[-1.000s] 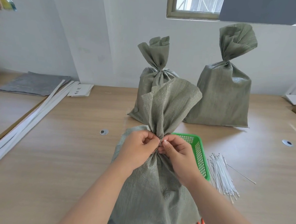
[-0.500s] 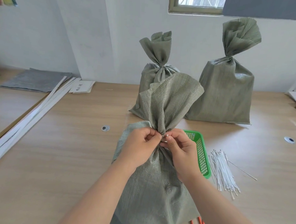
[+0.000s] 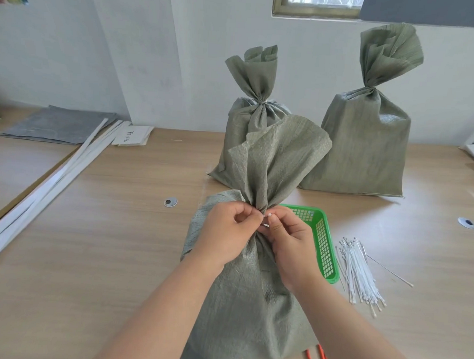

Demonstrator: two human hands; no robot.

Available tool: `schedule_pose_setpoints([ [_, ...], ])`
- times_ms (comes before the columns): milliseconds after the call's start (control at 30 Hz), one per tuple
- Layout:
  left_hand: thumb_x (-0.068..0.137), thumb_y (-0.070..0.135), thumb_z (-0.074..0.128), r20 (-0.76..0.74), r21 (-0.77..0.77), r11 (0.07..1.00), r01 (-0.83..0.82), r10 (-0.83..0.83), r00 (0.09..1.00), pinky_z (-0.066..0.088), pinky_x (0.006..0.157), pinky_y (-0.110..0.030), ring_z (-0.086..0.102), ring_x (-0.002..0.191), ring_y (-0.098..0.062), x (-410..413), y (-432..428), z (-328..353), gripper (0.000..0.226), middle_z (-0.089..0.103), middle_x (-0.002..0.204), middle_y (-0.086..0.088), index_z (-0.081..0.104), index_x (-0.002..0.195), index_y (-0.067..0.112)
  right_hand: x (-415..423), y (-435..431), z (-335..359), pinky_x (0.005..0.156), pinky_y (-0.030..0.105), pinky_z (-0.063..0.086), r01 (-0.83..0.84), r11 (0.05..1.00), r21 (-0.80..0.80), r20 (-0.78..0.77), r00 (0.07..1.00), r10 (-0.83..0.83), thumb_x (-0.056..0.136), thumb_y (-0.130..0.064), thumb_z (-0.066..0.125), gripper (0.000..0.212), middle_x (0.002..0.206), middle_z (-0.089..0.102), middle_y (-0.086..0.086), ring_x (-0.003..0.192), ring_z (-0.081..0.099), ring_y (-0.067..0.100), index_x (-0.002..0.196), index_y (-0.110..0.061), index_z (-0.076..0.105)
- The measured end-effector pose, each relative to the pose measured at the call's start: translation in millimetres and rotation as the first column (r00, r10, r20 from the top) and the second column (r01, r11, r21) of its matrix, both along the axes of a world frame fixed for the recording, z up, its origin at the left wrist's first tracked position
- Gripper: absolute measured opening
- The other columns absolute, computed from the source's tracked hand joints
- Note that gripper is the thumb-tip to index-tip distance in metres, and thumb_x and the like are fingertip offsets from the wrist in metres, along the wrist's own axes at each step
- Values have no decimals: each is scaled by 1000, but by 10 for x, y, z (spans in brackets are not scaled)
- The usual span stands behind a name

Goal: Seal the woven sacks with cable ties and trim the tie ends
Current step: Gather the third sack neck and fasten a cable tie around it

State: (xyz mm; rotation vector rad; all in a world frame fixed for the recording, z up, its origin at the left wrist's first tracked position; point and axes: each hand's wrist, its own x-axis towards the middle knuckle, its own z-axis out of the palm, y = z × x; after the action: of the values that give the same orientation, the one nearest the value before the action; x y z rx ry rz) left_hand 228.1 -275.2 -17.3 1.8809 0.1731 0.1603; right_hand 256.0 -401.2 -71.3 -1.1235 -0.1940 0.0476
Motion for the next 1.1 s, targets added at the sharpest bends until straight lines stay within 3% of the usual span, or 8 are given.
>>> schedule_pose_setpoints([
  [67, 89, 19, 71, 5, -12, 1000, -6, 6, 1000, 45, 63, -22, 53, 57, 1, 2, -12, -10, 20, 64, 56, 16, 74, 71, 25, 7, 10, -17, 99, 47, 50, 3, 1000, 10, -12, 1000, -3, 87, -18, 69, 7, 108, 58, 16, 98, 63, 29, 85, -14, 75],
  [167, 84, 26, 70, 5, -19, 999, -26, 26, 1000, 51, 68, -30, 61, 61, -6, 10, -39, -25, 13, 69, 62, 12, 75, 73, 25, 7, 15, -35, 100, 46, 51, -10, 999, 33, -25, 1000, 11, 74, -41, 85, 39, 112, 57, 22, 102, 62, 32, 92, -9, 73],
  [233, 79, 31, 66, -3, -23, 999, -31, 31, 1000, 55, 74, -37, 69, 69, -14, 13, -57, -27, 11, 74, 67, 8, 75, 75, 27, 2, 11, -36, 96, 40, 53, -9, 999, 48, -40, 999, 11, 69, -44, 87, 43, 112, 57, 24, 101, 61, 31, 92, -11, 73],
  [400, 79, 32, 67, -1, -2, 998, -61, 61, 998, 56, 75, -36, 69, 71, -13, 14, -81, -41, 13, 74, 70, 6, 76, 74, 24, 1, 20, -43, 93, 40, 55, 17, 998, 63, -39, 999, -14, 86, -14, 68, 7, 109, 57, 25, 100, 61, 33, 88, -11, 74],
  [600, 86, 20, 70, -23, -21, 996, -87, 86, 996, 50, 69, -28, 61, 62, -5, 27, -65, -36, 15, 68, 61, 13, 75, 72, 25, -30, 4, 7, 83, 26, 56, 43, 998, -51, 51, 998, -41, 94, 5, 60, 17, 105, 58, 23, 93, 63, 22, 88, -7, 70],
  [767, 87, 20, 70, -39, -44, 995, -85, 83, 996, 55, 77, -32, 70, 73, -13, 28, -59, -32, 12, 75, 71, 4, 76, 77, 21, -51, -1, -3, 86, 29, 54, 121, 985, -126, 160, 982, -100, 89, 8, 64, 27, 97, 66, 13, 91, 64, 19, 87, -16, 75],
  [933, 88, 18, 72, -52, -93, 993, -66, 62, 997, 51, 72, -22, 65, 67, -2, 23, -19, -23, 16, 73, 68, 8, 76, 74, 25, -72, 17, -1, 87, 35, 56, 124, 989, -78, 68, 991, -119, 85, 14, 66, 32, 92, 74, 14, 88, 69, 22, 85, -15, 78],
  [1100, 91, 10, 70, -76, -235, 972, -29, 12, 997, 52, 74, -18, 67, 67, -2, 8, -1, 48, 16, 76, 74, -5, 77, 77, 14, -95, 18, 30, 78, 24, 56, 105, 992, -69, 91, 991, -98, 79, 19, 70, 27, 83, 76, 8, 78, 71, 15, 92, -4, 72],
])
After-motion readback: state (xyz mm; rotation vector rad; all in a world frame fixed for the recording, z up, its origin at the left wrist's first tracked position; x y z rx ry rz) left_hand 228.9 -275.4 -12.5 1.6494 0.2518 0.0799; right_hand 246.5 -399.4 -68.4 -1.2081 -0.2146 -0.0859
